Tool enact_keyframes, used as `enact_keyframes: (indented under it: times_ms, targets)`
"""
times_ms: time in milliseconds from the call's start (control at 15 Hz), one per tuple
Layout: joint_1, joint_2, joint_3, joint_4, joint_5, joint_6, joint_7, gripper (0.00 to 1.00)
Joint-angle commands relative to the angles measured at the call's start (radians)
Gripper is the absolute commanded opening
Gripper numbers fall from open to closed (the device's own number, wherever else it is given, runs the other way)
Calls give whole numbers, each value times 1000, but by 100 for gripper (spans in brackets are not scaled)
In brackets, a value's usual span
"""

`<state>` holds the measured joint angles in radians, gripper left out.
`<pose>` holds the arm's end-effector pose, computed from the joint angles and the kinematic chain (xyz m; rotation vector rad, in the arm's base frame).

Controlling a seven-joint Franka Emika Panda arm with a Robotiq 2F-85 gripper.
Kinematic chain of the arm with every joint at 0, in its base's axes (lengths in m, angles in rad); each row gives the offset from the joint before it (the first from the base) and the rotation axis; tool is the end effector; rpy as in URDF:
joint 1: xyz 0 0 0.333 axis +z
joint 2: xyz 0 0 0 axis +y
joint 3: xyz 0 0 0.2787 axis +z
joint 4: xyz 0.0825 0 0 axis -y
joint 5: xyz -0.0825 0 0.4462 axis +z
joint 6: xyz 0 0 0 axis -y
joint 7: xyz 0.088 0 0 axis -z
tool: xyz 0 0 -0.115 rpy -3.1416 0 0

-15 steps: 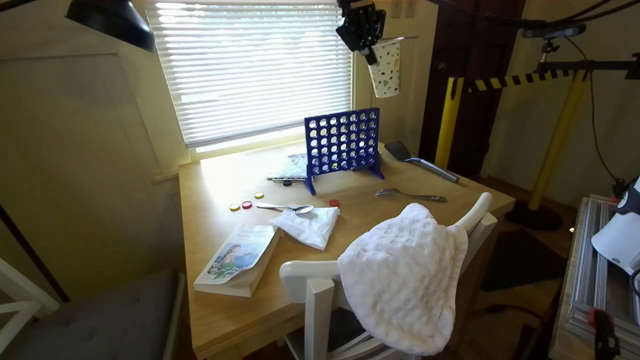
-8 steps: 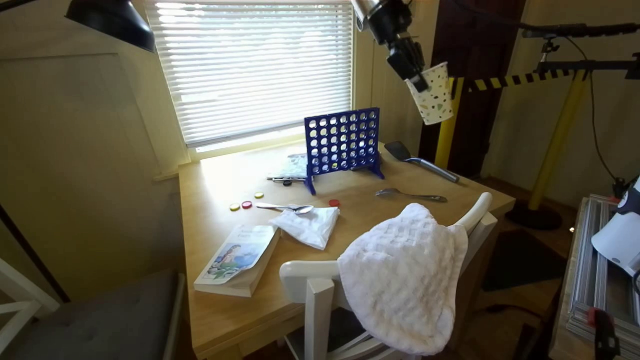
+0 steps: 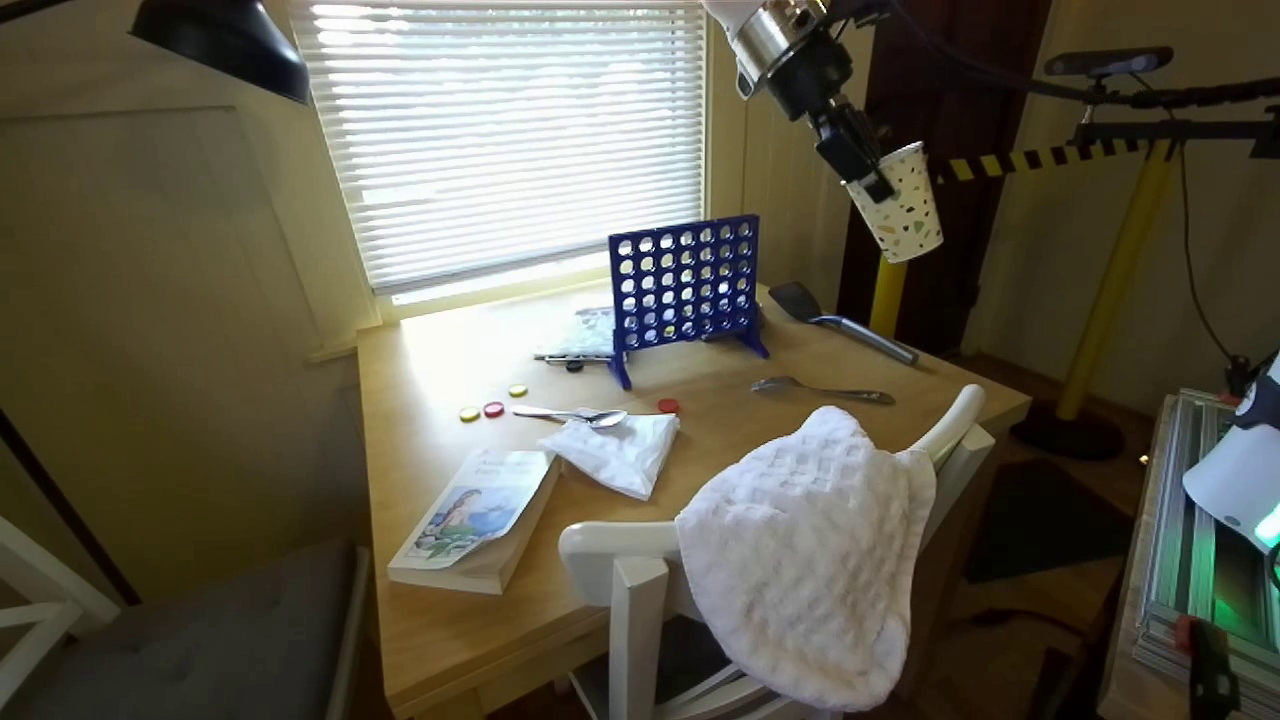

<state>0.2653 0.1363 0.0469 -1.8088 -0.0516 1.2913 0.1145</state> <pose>0.5400 0.1665 0.3670 2.8008 0.2839 -0.9183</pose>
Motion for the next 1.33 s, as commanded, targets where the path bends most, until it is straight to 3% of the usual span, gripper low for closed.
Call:
enact_keyframes:
  times_ms: [0, 533, 667, 933, 1000, 1267]
  targets:
    - [-36, 28, 51, -64, -127, -7, -133, 1]
    - [-92, 10, 80, -305, -357, 50, -480, 1]
    - [-109, 25, 68, -299, -325, 44, -413, 1]
    - [-115, 48, 75, -277, -328, 28, -417, 5]
    - [-107, 46, 86, -287, -379, 72, -455, 1]
    - [-82, 199, 108, -131, -587, 24, -548, 1]
